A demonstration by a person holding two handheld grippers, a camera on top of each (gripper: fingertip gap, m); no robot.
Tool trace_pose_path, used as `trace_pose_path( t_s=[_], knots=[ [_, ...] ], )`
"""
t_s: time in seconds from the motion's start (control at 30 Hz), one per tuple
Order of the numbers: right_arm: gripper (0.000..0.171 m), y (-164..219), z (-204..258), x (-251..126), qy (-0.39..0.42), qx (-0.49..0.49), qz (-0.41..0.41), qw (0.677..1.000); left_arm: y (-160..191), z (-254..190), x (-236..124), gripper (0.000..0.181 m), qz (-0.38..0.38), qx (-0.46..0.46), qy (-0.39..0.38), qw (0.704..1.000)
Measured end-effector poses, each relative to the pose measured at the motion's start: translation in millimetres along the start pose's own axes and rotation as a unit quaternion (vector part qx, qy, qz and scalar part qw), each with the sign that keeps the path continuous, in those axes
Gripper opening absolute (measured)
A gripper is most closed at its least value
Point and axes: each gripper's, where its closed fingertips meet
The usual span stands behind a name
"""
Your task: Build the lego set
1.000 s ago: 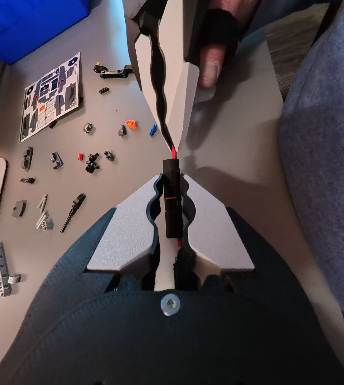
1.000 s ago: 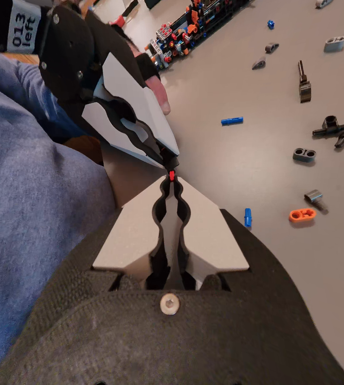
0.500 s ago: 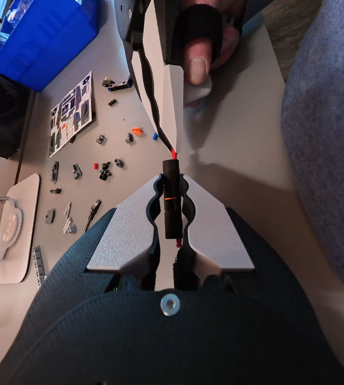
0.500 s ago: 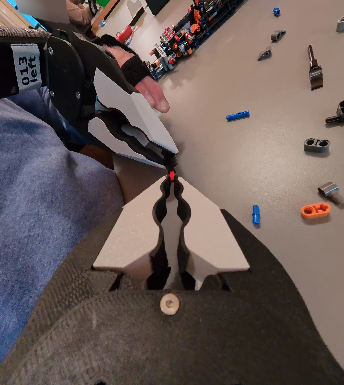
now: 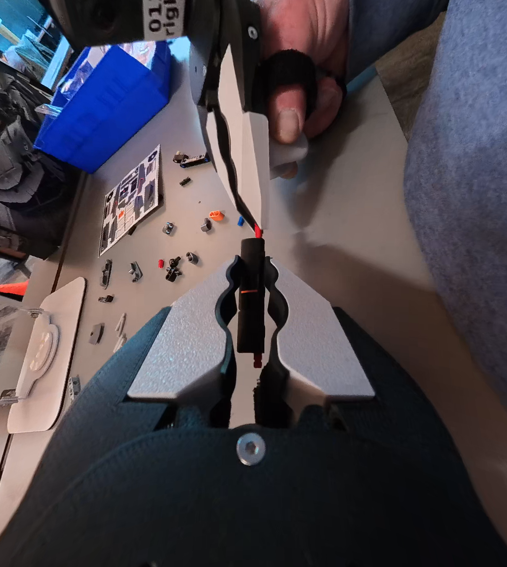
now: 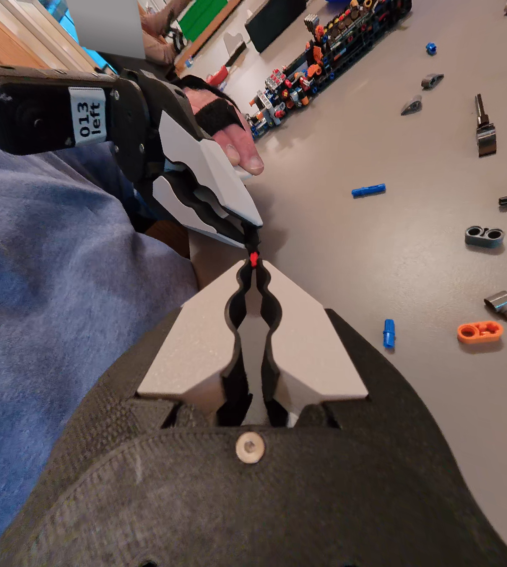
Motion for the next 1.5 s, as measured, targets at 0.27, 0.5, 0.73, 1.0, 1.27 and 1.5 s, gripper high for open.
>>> trace_pose_path(
  t_s=[0.27, 0.5, 0.73, 1.0, 1.27, 1.5],
  knots=[
    [0.0, -12, 6, -5, -0.03, 0.009, -0.043, 0.999, -12, 4, -5, 0.012, -0.04, -0.017, -0.003, 0.999],
    [0.0, -12, 6, -5, -0.027, 0.005, -0.044, 0.999, -15, 5, -6, 0.012, -0.04, -0.017, -0.006, 0.999],
    [0.0, -11, 5, -2, -0.026, 0.006, -0.037, 0.999, -14, 5, -4, 0.012, -0.03, -0.016, -0.007, 0.999],
    [0.001, -15, -1, -3, 0.004, 0.002, -0.043, 0.999, -10, 11, -2, 0.012, -0.011, -0.026, -0.007, 1.0],
    [0.05, -12, -9, -57, 0.169, -0.091, 0.028, 0.981, 8, 17, 8, 0.013, 0.059, -0.104, 0.047, 0.992],
    [0.052, 16, -4, -115, 0.287, -0.107, 0.099, 0.947, 28, 5, 24, 0.014, 0.121, -0.165, 0.095, 0.974]
  ],
)
Point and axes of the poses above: each gripper's, where its closed fingertips meet, x out along the fingers, y out of its underside, z = x × y across the jaws, and after that the axes turned 13 degrees about -x, right-handed
